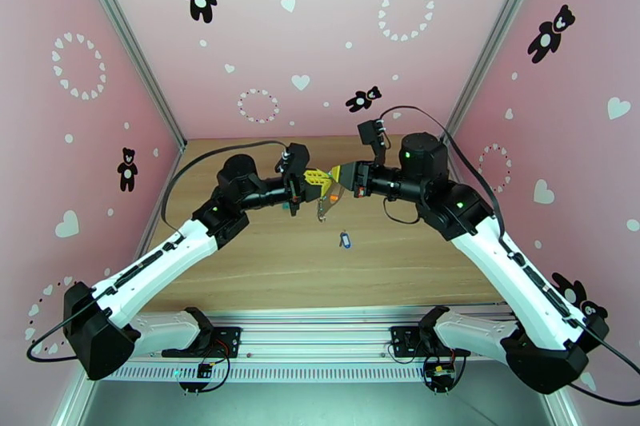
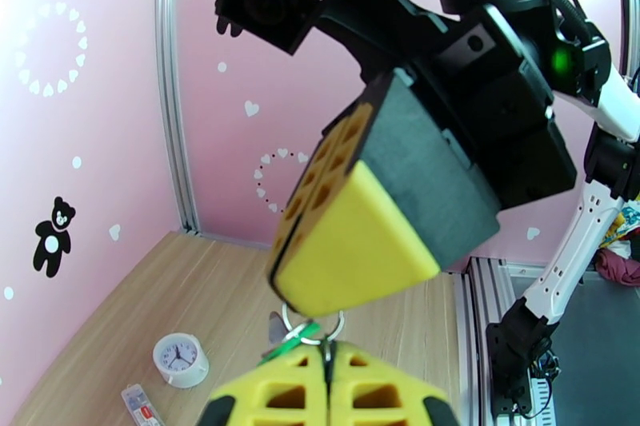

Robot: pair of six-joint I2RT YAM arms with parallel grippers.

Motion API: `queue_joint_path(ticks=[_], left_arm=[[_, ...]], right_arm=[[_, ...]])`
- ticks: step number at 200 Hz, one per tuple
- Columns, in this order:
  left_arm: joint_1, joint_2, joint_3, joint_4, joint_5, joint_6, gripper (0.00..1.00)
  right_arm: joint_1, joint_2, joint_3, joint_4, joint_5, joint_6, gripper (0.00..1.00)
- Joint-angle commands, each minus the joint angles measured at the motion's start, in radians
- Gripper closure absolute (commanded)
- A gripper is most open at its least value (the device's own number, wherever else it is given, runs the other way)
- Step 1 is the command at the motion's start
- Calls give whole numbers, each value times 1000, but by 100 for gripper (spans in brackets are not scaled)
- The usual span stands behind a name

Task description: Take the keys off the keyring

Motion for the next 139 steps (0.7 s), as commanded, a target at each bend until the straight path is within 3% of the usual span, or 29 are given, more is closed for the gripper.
queue_joint_path(ticks=[1, 30, 105, 139], left_arm=[[-2, -27, 5, 203, 36, -48, 100], [-2, -56, -32, 310, -2, -69, 100], [-6, -12, -59, 510, -56, -176, 100], [-7, -26, -93, 517, -112, -167, 100]], right_arm=[[-7, 3, -27, -65, 38, -61, 100], [-11, -4, -2, -134, 124, -133, 100], [-8, 28, -80, 124, 13, -31, 100], [-8, 38, -39, 93, -11, -76, 100]])
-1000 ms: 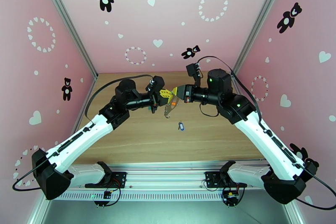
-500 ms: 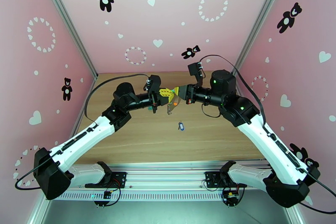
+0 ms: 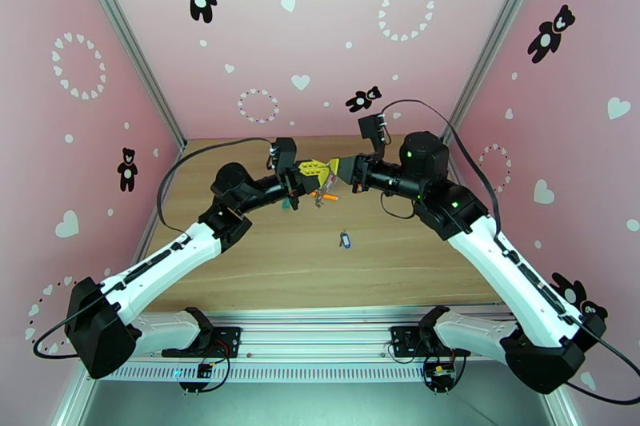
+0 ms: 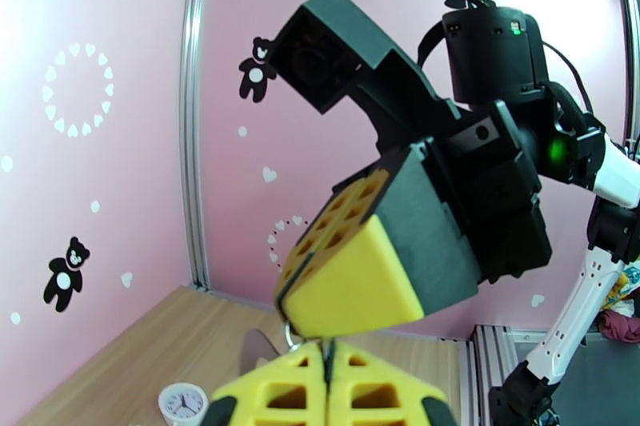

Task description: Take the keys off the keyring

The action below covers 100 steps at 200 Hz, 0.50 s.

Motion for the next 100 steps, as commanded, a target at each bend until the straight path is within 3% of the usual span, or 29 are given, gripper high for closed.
queue_joint_path(ticks=[1, 30, 64, 87, 100], left_arm=[[-8, -36, -3, 189, -26, -14, 100], [-8, -43, -34, 257, -41, -66, 100], [-11, -53, -36, 290, 23, -82, 100], [-13, -77, -48, 364, 37, -123, 100], [-16, -73, -45, 386, 59, -145, 100]], right_arm=[[0, 17, -10, -44, -8, -19, 100], [-2, 14, -7, -39, 2, -39, 100], [-58, -12, -88, 137, -31, 99, 100], [-63, -21, -46, -39, 90, -21, 100], [-76, -42, -85, 13, 80, -25, 100]])
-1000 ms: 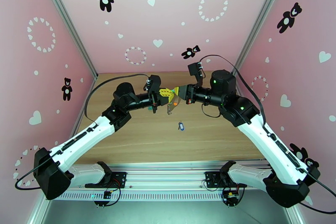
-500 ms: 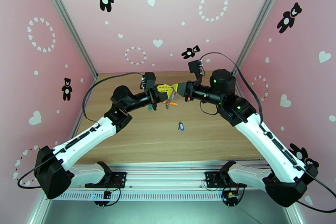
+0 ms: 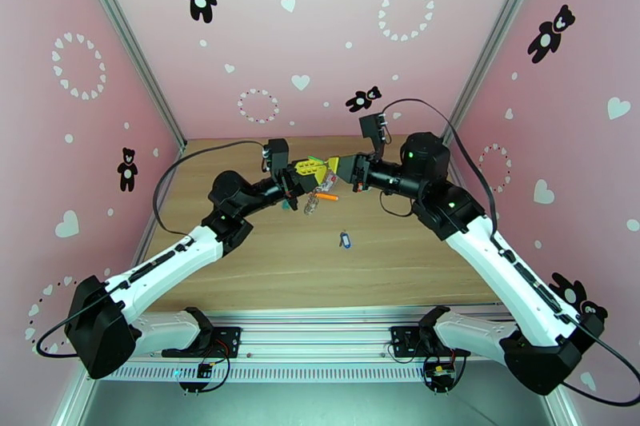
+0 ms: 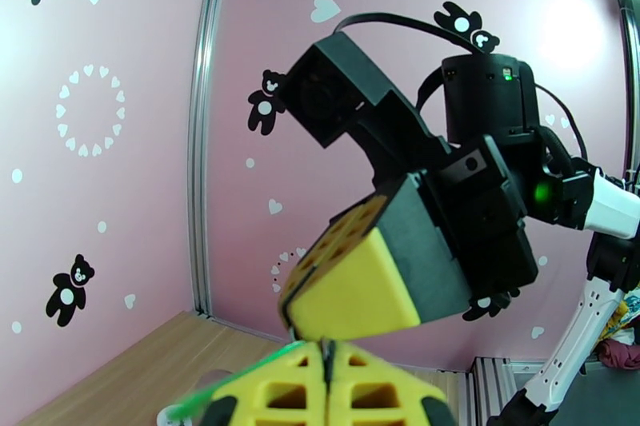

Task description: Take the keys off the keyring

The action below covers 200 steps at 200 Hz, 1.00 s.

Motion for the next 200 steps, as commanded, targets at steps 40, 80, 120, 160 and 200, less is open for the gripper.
queue_joint_path(ticks=[40, 80, 120, 160, 200], left_arm=[[-15, -57, 16, 228, 66, -81, 100], [-16, -30, 40, 105, 91, -48, 97], [-16, -51, 68, -131, 119, 20, 77], [-16, -120, 67, -402, 104, 99, 70], [-16, -97, 140, -628, 74, 137, 74]], right_arm=[[-47, -3, -53, 163, -48, 69, 100], [-21, -13, -19, 198, -97, 100, 100], [-6, 3, 56, 24, -72, 16, 100], [-7, 18, 78, -55, -91, -10, 100], [-7, 13, 79, -81, -83, -1, 100]])
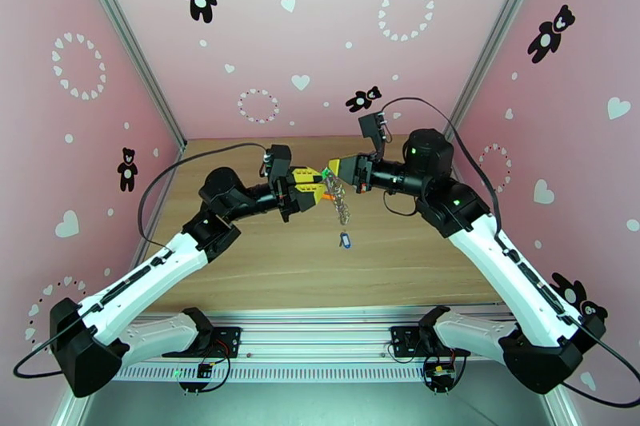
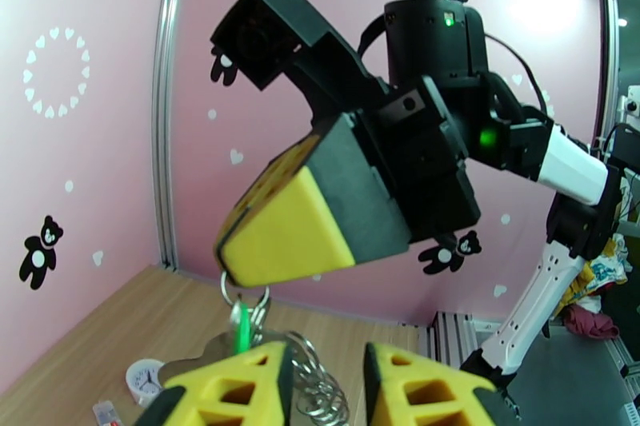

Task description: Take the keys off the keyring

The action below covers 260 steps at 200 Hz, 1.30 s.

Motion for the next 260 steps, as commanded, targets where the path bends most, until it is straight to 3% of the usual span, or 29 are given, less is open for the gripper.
queue_joint_path(ticks=[1, 29, 69, 162, 219, 260], left_arm=[[-5, 14, 61, -198, -10, 49, 74], [-10, 37, 65, -185, -1, 31, 75], [-22, 11, 17, -181, -141, 97, 72], [-22, 90, 53, -18, -76, 77, 66], [-26, 120, 41, 51, -179, 56, 64], [-29, 122, 32, 90, -136, 70, 66]], right_arm=[[1, 0, 33, -18, 11, -8, 100], [1, 1, 23, 1, 17, 13, 100], [1, 5, 12, 21, 9, 27, 100], [1, -7, -58, 117, 4, 113, 100], [5, -22, -103, 181, 12, 163, 100], [4, -31, -106, 163, 34, 147, 100]])
